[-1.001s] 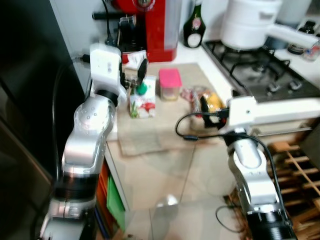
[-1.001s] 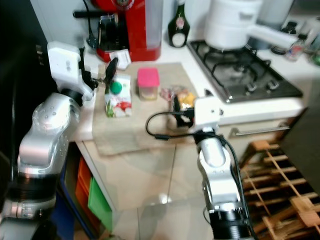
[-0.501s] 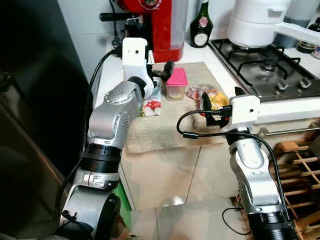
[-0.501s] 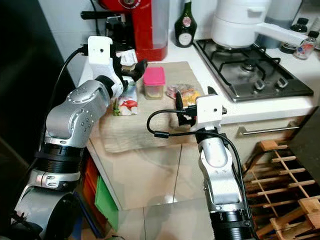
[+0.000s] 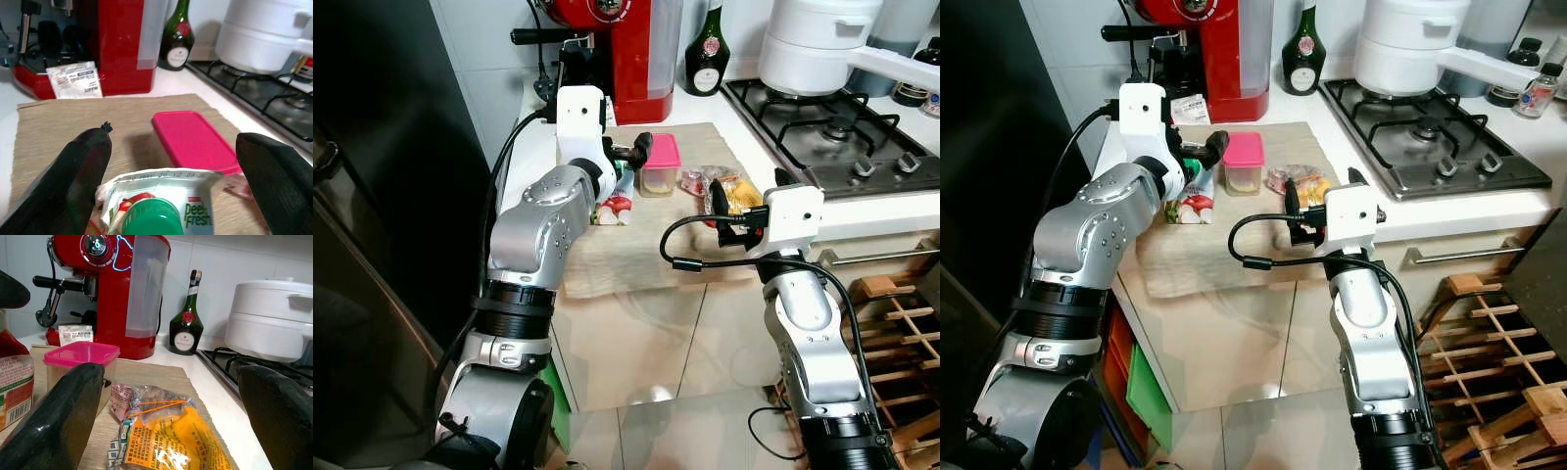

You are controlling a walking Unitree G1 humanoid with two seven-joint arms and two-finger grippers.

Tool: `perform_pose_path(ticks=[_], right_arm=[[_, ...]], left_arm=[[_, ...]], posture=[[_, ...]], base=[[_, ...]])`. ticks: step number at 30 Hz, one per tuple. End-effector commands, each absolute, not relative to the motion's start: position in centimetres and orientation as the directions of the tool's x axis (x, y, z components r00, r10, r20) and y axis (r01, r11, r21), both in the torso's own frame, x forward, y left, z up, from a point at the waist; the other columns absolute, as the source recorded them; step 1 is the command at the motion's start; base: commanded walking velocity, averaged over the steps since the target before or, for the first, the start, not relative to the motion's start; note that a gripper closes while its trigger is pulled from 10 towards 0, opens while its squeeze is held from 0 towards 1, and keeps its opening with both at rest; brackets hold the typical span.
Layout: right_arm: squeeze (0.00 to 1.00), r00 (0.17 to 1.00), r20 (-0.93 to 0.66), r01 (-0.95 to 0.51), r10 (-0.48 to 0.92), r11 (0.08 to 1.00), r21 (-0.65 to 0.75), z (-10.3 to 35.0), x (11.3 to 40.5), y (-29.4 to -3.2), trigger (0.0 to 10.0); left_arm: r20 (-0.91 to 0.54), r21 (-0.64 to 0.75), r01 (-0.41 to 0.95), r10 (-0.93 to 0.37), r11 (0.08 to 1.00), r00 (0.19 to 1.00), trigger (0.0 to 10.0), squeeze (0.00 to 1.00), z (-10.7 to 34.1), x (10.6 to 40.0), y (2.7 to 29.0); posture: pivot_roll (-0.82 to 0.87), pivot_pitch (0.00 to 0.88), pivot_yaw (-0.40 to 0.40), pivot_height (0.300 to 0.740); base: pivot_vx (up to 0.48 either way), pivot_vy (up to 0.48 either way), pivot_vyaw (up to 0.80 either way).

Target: Restocking fridge

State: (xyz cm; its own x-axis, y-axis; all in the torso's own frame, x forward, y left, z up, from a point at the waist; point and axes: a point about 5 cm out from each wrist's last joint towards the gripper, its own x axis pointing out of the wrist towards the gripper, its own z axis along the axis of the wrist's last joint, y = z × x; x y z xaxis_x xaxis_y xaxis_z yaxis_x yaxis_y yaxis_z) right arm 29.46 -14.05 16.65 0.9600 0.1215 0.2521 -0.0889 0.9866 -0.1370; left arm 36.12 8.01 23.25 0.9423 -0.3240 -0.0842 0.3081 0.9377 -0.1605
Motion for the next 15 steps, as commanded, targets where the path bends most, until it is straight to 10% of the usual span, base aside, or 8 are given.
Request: perform_pose_path(ticks=[1,15], right_arm=[[0.0,0.961,0.252,-0.082,0.113,0.988,-0.131,16.7,29.2,-14.0,10.0],[0.0,0.963,0.246,-0.078,0.108,0.988,-0.13,16.5,29.1,-14.1,10.0]], left_arm=[[-0.133,-0.129,0.298,-0.314,0.946,0.94,10.0,0.0,22.7,36.2,7.9],[-0.188,-0.113,0.257,-0.275,0.96,0.943,10.0,0.0,21.4,36.0,8.1]], posture=[[-0.09,0.0,0.084,0.74],[-0.1,0.0,0.081,0.74]], base=[[0.0,0.0,0.0],[0.0,0.0,0.0]])
